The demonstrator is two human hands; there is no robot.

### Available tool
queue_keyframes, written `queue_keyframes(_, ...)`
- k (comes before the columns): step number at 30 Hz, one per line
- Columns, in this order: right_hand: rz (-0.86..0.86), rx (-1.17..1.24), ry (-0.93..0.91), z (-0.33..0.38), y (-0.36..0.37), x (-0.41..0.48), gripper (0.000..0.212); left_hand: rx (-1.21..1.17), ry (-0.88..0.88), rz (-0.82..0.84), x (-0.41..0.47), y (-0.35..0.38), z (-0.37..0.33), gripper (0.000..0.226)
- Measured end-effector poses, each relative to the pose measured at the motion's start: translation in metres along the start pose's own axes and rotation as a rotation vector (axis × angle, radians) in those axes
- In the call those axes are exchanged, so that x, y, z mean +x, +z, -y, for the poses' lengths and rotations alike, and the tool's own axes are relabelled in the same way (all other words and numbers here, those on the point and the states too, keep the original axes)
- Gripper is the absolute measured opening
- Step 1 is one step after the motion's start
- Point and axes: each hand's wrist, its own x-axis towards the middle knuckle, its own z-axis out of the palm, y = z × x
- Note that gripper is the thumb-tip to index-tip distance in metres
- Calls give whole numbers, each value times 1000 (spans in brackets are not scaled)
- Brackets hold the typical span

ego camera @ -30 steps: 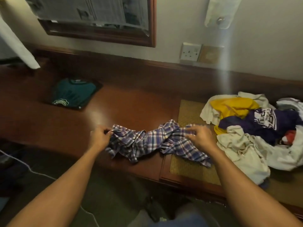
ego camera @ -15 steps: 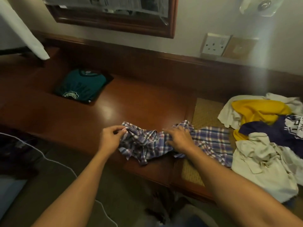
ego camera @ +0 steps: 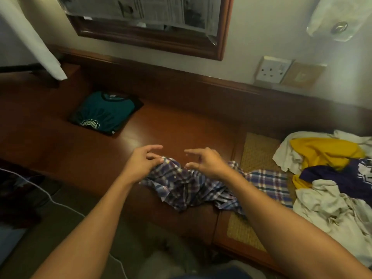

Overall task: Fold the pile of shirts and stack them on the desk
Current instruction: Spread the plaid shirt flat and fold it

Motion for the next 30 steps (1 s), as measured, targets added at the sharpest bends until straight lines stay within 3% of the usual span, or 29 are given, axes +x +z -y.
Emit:
queue_keyframes(2,40,-27,-70,29,12,11,55,-22,35,52,5,-8,-7,48)
queue_keyframes(6,-79,-9,-42,58,25,28,17,-55,84,126,17,-38,-6,54)
queue_keyframes(10,-235,150,33,84,20,24,15,3,103,273,22,-60,10,53)
queue_keyframes(12,-279,198,55,96,21,21,12,72,167,319,25,-64,18,47)
queue_keyframes(15,-372,266,91,107,19,12,9,271,249,303,34,-71,28,18)
queue_keyframes(17,-449,350,156,105,14,2,10,282,271,253,44,-78,36,26)
queue_keyframes(19,-519,384,243,98,8,-8,13,187,294,245,40,-90,21,17)
queue_keyframes(23,-647,260,367,92,9,-18,15,81,322,227,35,-101,-14,14)
queue_keyframes(26,-711,251,264,110,9,-21,21,46,323,234,35,-99,-33,9)
queue_keyframes(30,-561,91,56,143,-3,-19,56,97,400,290,32,-100,-52,12)
